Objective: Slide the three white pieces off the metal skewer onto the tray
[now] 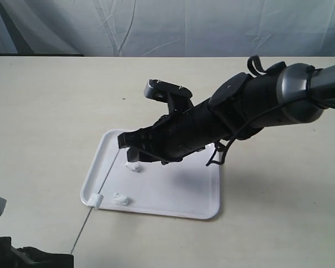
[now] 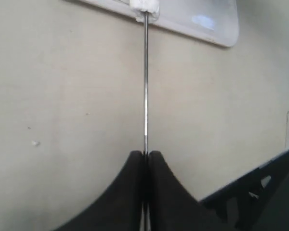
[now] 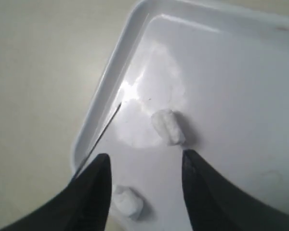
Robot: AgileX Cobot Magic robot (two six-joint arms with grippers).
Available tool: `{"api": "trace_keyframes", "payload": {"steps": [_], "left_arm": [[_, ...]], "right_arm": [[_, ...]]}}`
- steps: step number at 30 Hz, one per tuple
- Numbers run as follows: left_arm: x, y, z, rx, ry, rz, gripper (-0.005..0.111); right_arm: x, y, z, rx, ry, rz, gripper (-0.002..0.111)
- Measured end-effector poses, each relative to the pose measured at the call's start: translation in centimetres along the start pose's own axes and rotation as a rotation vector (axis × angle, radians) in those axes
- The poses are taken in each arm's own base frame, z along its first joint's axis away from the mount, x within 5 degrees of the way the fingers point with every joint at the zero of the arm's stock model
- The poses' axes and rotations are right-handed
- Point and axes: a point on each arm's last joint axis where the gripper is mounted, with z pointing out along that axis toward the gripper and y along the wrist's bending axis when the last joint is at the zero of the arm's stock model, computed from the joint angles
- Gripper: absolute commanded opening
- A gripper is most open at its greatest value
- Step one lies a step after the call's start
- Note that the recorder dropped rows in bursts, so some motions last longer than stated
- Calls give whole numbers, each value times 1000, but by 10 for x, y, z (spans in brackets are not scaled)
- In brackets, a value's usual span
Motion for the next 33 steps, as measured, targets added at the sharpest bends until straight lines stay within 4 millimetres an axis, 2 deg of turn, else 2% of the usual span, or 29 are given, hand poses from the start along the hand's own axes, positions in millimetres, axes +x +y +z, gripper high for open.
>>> {"api": "trace_keyframes", "payload": {"steps": [11, 18, 24, 27, 31, 33], "left_arm": [[-15, -8, 5, -25, -6, -4, 0], [-27, -11, 7, -60, -52, -4, 0], [-33, -10, 6, -83, -104, -42, 0], [-34, -11, 6, -72, -114, -77, 0], [-32, -17, 7, -9, -96, -55, 0], [-33, -16, 7, -15, -106, -52, 0]], "right_arm": [[13, 20, -5, -206, 158, 86, 45], [14, 24, -6, -242, 177, 137, 45], [7, 27, -6, -272, 127, 319, 45], [4, 34, -2, -282, 68, 430, 45], [14, 33, 15, -230, 77, 438, 45], [15, 33, 15, -231, 82, 439, 45]]}}
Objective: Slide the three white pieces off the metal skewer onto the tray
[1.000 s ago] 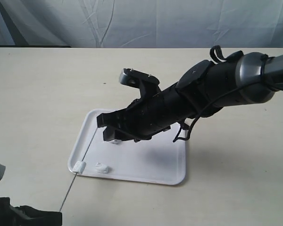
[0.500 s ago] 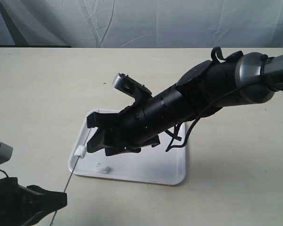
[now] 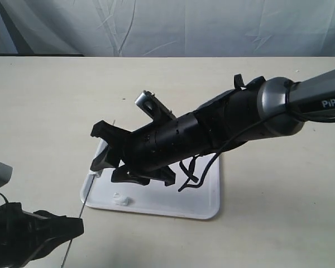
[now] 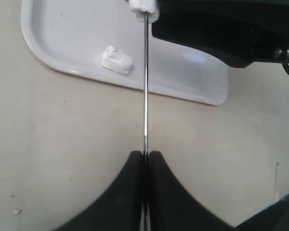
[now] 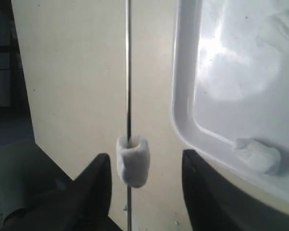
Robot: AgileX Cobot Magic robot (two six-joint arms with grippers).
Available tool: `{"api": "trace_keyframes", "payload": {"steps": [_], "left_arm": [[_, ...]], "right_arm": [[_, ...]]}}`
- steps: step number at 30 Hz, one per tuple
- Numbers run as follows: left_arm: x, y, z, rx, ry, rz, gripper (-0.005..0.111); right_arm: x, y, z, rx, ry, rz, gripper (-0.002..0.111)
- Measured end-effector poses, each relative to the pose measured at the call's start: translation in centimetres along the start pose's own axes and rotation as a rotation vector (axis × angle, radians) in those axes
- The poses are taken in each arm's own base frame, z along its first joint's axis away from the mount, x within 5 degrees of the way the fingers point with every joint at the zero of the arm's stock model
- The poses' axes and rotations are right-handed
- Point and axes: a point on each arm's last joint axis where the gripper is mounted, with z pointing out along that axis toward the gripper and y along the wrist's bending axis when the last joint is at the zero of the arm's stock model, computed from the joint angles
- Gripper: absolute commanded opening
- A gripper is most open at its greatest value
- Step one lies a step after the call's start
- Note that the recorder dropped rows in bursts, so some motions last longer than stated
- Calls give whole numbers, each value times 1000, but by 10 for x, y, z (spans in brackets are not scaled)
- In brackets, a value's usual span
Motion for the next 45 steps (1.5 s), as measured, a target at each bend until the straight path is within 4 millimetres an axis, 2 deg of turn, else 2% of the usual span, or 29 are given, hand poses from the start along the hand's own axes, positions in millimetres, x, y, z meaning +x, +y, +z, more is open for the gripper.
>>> {"api": "trace_keyframes", "payload": {"steps": [9, 16, 32, 39, 45], "left_arm": [[1, -2, 0, 22, 14, 21, 0], [2, -3, 0, 32, 20, 21, 0], [9, -10, -1, 120, 96, 16, 0], [19, -15, -3, 180, 202, 1, 0], [35, -17, -8, 249, 349, -9, 0]], "right_arm": [[5, 4, 0, -38, 58, -23, 44], [9, 3, 0, -35, 86, -56, 18], [5, 0, 0, 3, 52, -90, 17], [1, -3, 0, 37, 7, -95, 17], [-5, -8, 0, 96, -54, -121, 17]]}}
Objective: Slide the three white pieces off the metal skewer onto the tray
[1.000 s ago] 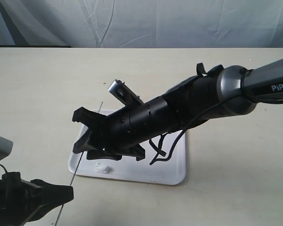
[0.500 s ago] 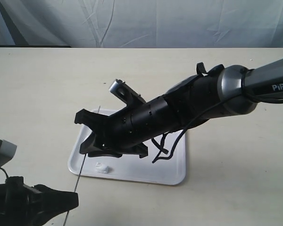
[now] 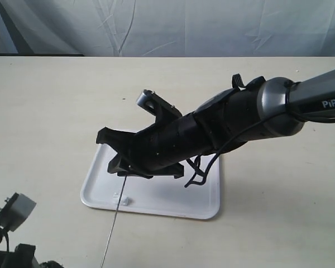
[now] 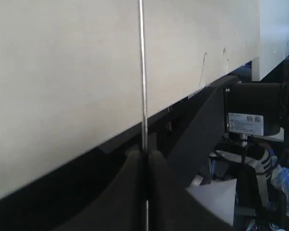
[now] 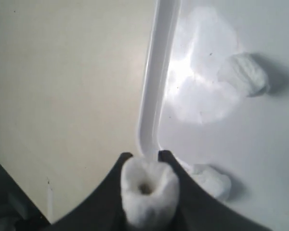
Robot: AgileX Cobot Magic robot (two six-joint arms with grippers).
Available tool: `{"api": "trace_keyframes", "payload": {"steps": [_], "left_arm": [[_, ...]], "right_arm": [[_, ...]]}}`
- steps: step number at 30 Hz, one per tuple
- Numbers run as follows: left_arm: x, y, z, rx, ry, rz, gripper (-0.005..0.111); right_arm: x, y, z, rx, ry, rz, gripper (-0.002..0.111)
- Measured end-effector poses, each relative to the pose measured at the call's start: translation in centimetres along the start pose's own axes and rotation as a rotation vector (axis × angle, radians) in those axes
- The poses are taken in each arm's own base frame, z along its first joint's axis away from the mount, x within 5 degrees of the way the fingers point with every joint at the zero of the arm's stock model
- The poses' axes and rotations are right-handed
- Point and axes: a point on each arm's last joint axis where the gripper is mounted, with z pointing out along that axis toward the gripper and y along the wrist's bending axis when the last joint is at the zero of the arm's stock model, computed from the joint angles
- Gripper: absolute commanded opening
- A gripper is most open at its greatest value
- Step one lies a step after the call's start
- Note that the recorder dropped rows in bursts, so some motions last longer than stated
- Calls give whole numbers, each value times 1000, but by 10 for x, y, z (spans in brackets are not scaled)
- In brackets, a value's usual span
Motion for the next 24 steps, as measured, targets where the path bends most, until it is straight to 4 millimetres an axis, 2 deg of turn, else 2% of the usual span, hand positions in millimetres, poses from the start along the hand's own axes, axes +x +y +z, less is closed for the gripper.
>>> {"api": "trace_keyframes", "payload": {"steps": [6, 15, 17, 20, 22, 24], "left_arm": [[19, 16, 0, -31, 71, -32, 0], [21, 18, 0, -50, 89, -50, 0], [20, 19, 0, -64, 72, -55, 0], [17, 22, 0, -95, 41, -61, 0], [17, 24, 0, -110, 34, -56, 0], [16, 26, 0, -128, 24, -50, 0]], "right_arm": [[-3, -4, 0, 43, -35, -28, 17], [-6, -8, -1, 93, -67, -76, 18], [-6, -9, -1, 100, -67, -90, 23], [-6, -9, -1, 103, -59, -109, 42], [-6, -9, -1, 102, -57, -117, 50], [-7, -9, -1, 102, -59, -116, 52]]}}
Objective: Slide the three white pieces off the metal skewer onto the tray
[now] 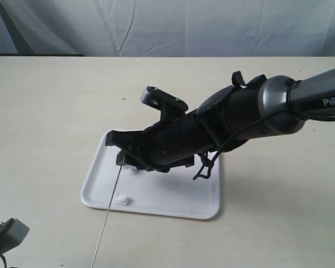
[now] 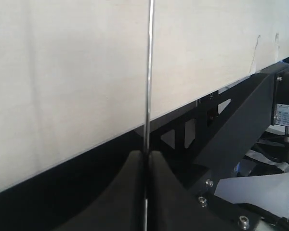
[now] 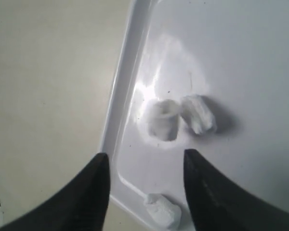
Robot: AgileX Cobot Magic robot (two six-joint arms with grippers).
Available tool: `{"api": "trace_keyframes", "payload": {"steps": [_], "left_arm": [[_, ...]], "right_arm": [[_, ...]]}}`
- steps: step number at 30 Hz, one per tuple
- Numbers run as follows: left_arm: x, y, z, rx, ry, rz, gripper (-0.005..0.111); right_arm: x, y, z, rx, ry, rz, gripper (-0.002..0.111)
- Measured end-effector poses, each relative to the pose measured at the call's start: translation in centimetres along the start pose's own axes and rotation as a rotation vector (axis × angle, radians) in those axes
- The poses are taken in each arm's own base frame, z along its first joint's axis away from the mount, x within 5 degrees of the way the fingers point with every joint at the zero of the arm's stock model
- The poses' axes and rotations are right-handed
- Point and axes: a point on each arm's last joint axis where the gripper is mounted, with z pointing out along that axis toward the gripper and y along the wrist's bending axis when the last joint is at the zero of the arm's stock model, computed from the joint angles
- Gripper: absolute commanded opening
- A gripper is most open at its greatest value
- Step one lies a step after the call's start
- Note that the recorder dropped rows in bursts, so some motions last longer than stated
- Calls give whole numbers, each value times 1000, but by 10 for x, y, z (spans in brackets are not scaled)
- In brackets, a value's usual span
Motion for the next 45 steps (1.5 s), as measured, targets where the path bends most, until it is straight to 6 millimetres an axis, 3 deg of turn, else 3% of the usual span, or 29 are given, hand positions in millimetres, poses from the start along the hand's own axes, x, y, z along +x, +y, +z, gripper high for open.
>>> {"api": "trace_keyframes", "payload": {"steps": [10, 15, 22, 32, 38, 45], "left_arm": [[-4, 7, 0, -78, -51, 36, 0], [-8, 13, -1, -141, -93, 80, 0], [-17, 16, -3, -194, -170, 66, 0], [-46, -9, -4, -168, -239, 96, 0], [-71, -12, 14, -247, -171, 73, 0], [-117, -25, 37, -286, -155, 107, 0]], "right_arm": [[-3, -1, -2, 14, -23, -1, 50], [-9, 9, -18, 9, -68, -82, 50], [-13, 41, -71, -39, -119, -379, 50], [0, 67, -143, -54, -124, -601, 50], [14, 71, -194, 19, -123, -681, 50], [37, 73, -251, 31, -154, -726, 50]]}}
